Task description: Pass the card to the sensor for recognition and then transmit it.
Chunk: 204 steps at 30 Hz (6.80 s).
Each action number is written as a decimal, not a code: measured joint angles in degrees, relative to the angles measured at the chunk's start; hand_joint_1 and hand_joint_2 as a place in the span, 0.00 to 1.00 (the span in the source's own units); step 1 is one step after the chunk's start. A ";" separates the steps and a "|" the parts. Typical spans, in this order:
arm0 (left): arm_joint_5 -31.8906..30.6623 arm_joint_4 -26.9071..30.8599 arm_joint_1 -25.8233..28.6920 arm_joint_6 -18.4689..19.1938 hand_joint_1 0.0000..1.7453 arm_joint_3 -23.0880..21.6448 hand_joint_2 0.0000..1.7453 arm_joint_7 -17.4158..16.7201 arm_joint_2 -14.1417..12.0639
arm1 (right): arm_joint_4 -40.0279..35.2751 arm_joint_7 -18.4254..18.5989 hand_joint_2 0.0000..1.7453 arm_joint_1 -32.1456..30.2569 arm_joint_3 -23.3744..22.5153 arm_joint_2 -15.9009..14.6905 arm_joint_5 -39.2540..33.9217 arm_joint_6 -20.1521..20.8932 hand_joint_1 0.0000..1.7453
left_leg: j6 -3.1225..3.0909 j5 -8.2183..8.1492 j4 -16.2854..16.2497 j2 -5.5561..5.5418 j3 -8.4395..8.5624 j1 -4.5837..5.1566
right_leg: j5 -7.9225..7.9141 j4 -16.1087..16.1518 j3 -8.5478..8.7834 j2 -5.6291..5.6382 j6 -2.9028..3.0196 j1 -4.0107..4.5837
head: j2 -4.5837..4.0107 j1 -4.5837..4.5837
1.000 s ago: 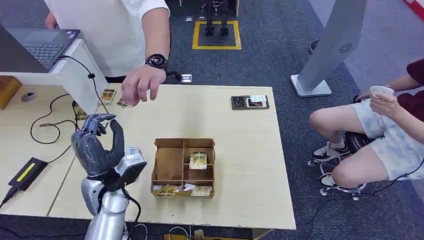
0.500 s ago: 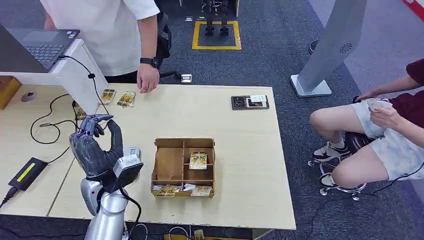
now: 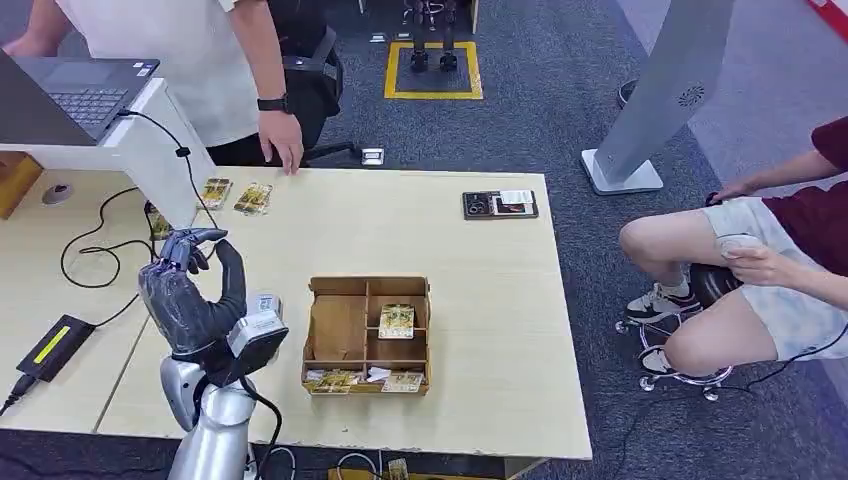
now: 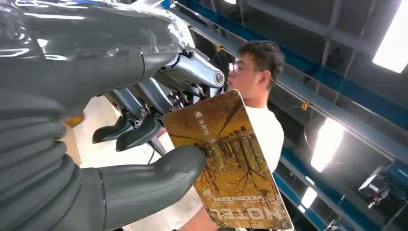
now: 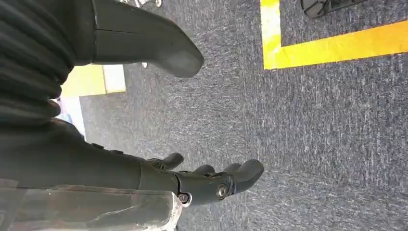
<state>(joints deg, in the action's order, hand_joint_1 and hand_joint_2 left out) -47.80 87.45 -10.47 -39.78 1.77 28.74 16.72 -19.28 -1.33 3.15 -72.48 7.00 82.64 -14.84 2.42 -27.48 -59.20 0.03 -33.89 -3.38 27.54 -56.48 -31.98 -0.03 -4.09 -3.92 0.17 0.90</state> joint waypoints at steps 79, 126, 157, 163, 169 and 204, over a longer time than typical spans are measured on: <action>-26.34 -17.44 8.14 14.16 1.00 -10.89 1.00 -44.11 -13.79 | -10.95 0.35 1.00 -1.90 -2.01 3.54 1.25 8.44 0.00 | 0.02 -0.02 0.01 0.01 0.05 0.00 | 0.03 0.00 0.02 0.01 -0.01 0.00 | 0.00 0.00; -8.18 -10.32 3.65 1.09 1.00 -11.08 1.00 -32.35 -11.56 | -9.11 -0.70 1.00 -1.27 -3.58 4.37 5.05 5.16 0.00 | 0.02 -0.01 0.00 -0.01 0.07 0.00 | 0.02 0.00 0.05 -0.01 -0.01 0.00 | 0.00 0.00; 6.27 -18.51 -16.23 0.20 0.01 -10.95 1.00 -30.21 -13.59 | 1.51 -0.04 1.00 0.81 0.02 0.37 5.14 -0.53 0.00 | 0.01 0.06 -0.01 0.00 0.06 0.00 | -0.03 -0.02 0.05 0.01 0.00 0.00 | 0.00 0.00; 6.69 -18.51 -16.61 0.20 0.08 -10.95 1.00 -29.42 -12.89 | 1.77 -0.04 1.00 0.81 0.55 0.37 5.12 -0.79 0.00 | 0.01 0.06 -0.01 0.00 0.06 0.00 | -0.03 -0.02 0.04 0.01 0.00 0.00 | 0.00 0.00; 6.42 -18.51 -16.73 0.20 0.00 -10.95 1.00 -29.03 -12.37 | 1.86 -0.18 1.00 0.85 1.03 0.37 5.09 -0.96 0.00 | 0.01 0.06 -0.01 0.00 0.06 0.00 | -0.03 -0.02 0.05 0.01 0.00 0.00 | 0.00 0.00; 16.33 2.82 9.03 3.19 0.00 -12.92 1.00 -16.07 -16.26 | -4.72 -1.20 1.00 -1.81 0.44 1.90 1.31 2.58 0.00 | 0.03 0.02 0.00 0.02 0.04 0.00 | 0.02 -0.01 0.01 0.02 -0.01 0.00 | 0.00 0.02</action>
<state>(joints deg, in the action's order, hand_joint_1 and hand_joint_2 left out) -31.47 90.27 -1.44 -36.59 -11.15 12.68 0.46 -24.00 -2.54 1.34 -72.04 8.89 83.95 -12.26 2.45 -27.46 -59.19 0.05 -33.85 -3.38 27.55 -56.49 -31.97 -0.01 -4.10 -3.92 0.17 0.92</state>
